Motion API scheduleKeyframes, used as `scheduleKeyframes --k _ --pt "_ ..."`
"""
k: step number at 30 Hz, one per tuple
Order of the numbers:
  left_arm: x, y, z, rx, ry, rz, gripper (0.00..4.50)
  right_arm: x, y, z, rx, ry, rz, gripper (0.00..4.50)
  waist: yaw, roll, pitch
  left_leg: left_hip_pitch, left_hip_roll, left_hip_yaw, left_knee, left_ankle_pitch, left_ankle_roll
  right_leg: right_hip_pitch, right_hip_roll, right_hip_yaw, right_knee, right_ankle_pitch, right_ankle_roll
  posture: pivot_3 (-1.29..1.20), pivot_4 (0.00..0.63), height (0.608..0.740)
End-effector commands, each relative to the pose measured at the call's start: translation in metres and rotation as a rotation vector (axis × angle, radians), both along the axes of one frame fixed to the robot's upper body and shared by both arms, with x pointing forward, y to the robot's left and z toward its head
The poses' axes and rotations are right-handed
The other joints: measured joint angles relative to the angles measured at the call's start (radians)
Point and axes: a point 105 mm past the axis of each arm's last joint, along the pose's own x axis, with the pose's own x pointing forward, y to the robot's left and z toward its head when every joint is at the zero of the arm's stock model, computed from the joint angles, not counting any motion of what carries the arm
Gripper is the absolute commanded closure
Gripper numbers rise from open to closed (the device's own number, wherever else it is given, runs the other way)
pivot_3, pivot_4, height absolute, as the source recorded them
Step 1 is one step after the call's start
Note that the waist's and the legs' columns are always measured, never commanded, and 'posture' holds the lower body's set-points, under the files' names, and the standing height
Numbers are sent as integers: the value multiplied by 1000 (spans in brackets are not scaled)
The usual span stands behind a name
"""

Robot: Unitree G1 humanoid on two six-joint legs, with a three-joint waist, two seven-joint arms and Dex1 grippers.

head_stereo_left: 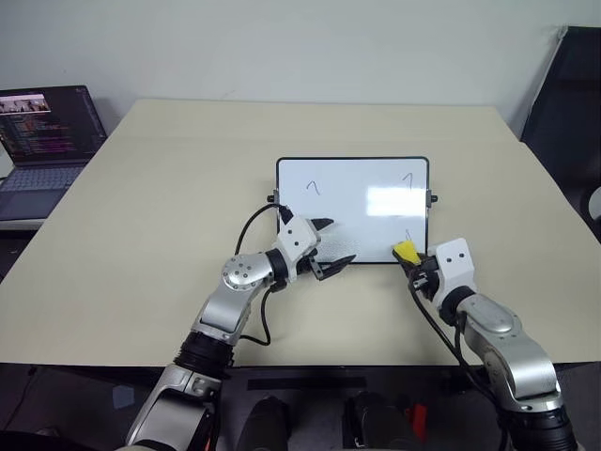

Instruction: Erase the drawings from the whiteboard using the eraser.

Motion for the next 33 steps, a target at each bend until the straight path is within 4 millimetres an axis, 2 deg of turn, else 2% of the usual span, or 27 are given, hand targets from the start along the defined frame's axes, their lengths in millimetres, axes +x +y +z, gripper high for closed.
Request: scheduleKeyframes --k 1,5,11,14,19,25,29,32,33 --pt "0 -1 14 -22 -57 2 0 13 -11 13 1 -50 -62 3505 -1 0 0 0 0 0 0 0 0 0 0 0 0 0 0 0 150 740" --pt "-1 -4 13 -18 -47 -11 0 29 -4 24 34 -78 -76 3505 -4 0 0 1 0 1 0 0 0 1 0 1 0 0 0 0 150 740" --pt "0 -3 14 -19 -47 -8 0 35 4 27 46 -84 -75 3505 -7 0 0 1 0 1 0 0 0 1 0 1 0 0 0 0 150 740" --pt "0 0 14 -14 -46 -1 0 26 -4 11 -24 -15 -64 3505 -6 0 0 1 0 0 0 0 0 1 0 0 0 0 0 0 150 740" --pt "-1 3 13 -11 -40 4 0 11 -18 -3 -66 56 -79 3505 0 -1 0 2 0 0 0 0 0 2 0 0 0 0 0 0 150 740" --pt "1 5 15 -8 -48 25 0 -1 -16 -11 -69 96 -57 3505 -1 -1 0 3 1 0 0 0 0 3 -1 0 0 0 -1 0 150 740" --pt "5 5 19 -15 -69 37 0 9 -14 1 -46 49 -64 3505 -3 -1 0 4 1 1 0 0 0 3 -1 1 -1 -1 -2 0 150 740" --pt "12 4 33 -37 -141 69 0 30 -6 35 25 -99 -70 3505 -13 -2 1 5 1 1 0 0 0 3 0 1 0 -1 -2 0 150 740" --pt "15 5 37 -42 -160 78 0 36 -5 40 8 -125 -69 3505 -14 -2 1 5 1 1 0 0 0 3 0 1 0 -1 -2 0 150 740"
